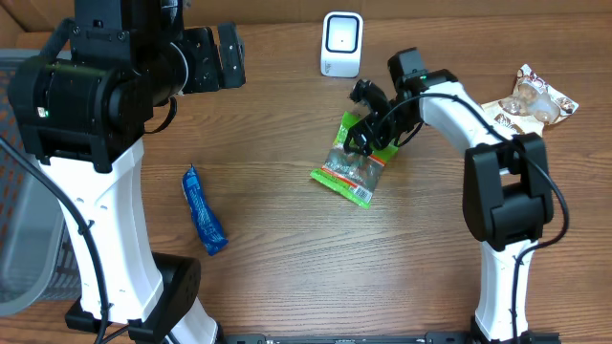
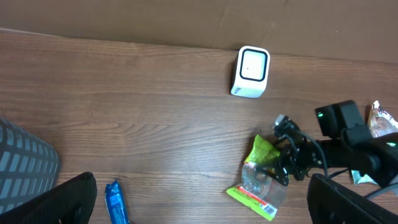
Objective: Scan the item barcode
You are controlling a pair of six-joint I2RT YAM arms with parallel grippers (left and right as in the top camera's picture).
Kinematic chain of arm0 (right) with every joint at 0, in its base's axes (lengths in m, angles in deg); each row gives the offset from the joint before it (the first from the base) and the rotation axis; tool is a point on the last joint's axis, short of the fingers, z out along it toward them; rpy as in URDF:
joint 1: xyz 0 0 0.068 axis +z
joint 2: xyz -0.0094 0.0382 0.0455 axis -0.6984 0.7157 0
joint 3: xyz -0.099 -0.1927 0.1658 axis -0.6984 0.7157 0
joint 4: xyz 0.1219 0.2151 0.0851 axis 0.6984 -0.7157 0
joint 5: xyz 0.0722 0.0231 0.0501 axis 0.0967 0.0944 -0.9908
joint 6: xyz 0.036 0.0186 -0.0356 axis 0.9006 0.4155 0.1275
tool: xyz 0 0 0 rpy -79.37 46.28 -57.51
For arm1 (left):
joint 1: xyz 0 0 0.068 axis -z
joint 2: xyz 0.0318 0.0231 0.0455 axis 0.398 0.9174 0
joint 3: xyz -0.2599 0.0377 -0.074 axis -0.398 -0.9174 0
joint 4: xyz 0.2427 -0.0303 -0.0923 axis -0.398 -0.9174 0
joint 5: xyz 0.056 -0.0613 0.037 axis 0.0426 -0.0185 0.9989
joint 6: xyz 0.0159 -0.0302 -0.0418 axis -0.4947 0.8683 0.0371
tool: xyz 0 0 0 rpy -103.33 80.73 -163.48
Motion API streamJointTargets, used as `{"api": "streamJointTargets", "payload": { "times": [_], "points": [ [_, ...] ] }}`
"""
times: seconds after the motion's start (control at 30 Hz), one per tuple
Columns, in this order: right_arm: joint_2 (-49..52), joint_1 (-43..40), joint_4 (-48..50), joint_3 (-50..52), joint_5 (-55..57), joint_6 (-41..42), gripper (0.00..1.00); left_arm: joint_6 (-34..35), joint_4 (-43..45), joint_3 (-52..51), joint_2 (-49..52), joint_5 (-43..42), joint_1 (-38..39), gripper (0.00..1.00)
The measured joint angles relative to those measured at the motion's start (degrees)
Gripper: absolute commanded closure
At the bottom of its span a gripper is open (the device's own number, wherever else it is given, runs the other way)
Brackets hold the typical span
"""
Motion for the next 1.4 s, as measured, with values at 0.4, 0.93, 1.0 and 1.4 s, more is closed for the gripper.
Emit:
{"api": "streamJointTargets", "payload": {
  "times": [0.4,0.93,1.0,1.4],
  "points": [
    [0.24,-0.17,-13.25,-1.36,1.95,-0.9,0.81,0.02,0.0,0.0,0.0,0.0,0.0,0.0],
    [0.26,-0.92,-4.42,-1.31,0.85,35.12,0.96,0.02,0.0,0.0,0.0,0.0,0.0,0.0],
    [0.22,-1.95,-3.54,-1.31,2.58,43.65,0.96,0.0,0.0,0.0,0.0,0.0,0.0,0.0],
    [-5.46,-2.32,-3.87,-1.11,24.59,60.15,0.96,0.0,0.0,0.0,0.0,0.0,0.0,0.0]
  ]
}}
